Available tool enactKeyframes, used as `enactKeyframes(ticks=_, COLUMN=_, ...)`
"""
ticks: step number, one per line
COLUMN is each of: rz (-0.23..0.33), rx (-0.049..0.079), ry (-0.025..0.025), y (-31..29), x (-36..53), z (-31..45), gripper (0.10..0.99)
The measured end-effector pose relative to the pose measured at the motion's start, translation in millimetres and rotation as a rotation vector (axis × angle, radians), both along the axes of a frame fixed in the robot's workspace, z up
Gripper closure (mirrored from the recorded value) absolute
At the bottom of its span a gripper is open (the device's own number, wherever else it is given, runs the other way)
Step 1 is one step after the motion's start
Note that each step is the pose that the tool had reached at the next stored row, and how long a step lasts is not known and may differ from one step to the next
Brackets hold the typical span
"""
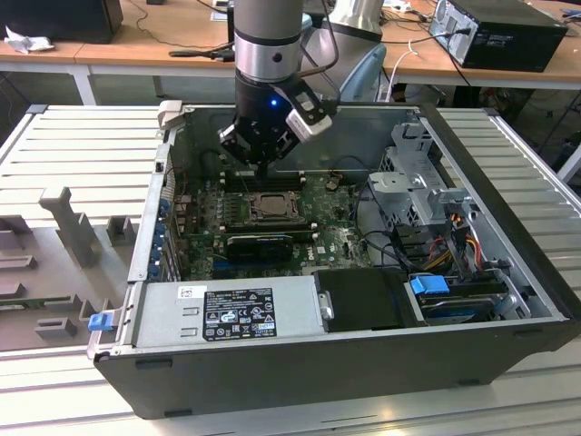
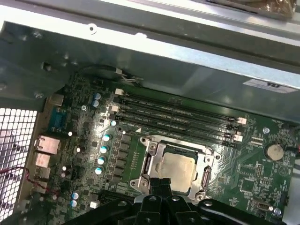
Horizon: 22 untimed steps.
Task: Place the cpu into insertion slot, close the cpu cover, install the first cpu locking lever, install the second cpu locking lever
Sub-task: 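Install the first cpu locking lever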
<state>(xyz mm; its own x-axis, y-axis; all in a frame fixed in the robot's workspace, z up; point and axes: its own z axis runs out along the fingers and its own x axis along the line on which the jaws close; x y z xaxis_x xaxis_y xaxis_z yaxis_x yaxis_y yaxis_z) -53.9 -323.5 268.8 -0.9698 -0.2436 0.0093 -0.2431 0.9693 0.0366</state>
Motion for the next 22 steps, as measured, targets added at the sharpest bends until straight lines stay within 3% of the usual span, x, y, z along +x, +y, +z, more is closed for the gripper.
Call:
enactKeyframes(ticks=4, rz=0.064, rx=0.001, ry=0.0001, y=0.0, x=0.0, z=0.0, gripper=0.98)
enactKeyframes(ticks=5, rz=0.074, rx=0.007, ry=-0.0002, y=-0.1, x=0.1, z=-0.1, gripper=0.98)
enactKeyframes(ticks=7, rz=0.084, rx=0.037, ry=-0.0014, y=-0.2, x=-7.4, z=-0.7, gripper=0.98)
enactKeyframes(ticks=9, rz=0.078, rx=0.038, ry=-0.0017, y=-0.2, x=-12.7, z=-1.9, gripper=0.98)
enactKeyframes(ticks=15, rz=-0.021, rx=0.041, ry=-0.0038, y=-0.2, x=-13.1, z=-7.6, gripper=0.98)
enactKeyframes(ticks=19, rz=-0.028, rx=0.041, ry=-0.004, y=-0.2, x=-13.8, z=-8.7, gripper=0.98)
enactKeyframes(ticks=22, rz=-0.027, rx=0.041, ry=-0.0052, y=-0.2, x=-26.3, z=-8.9, gripper=0.98)
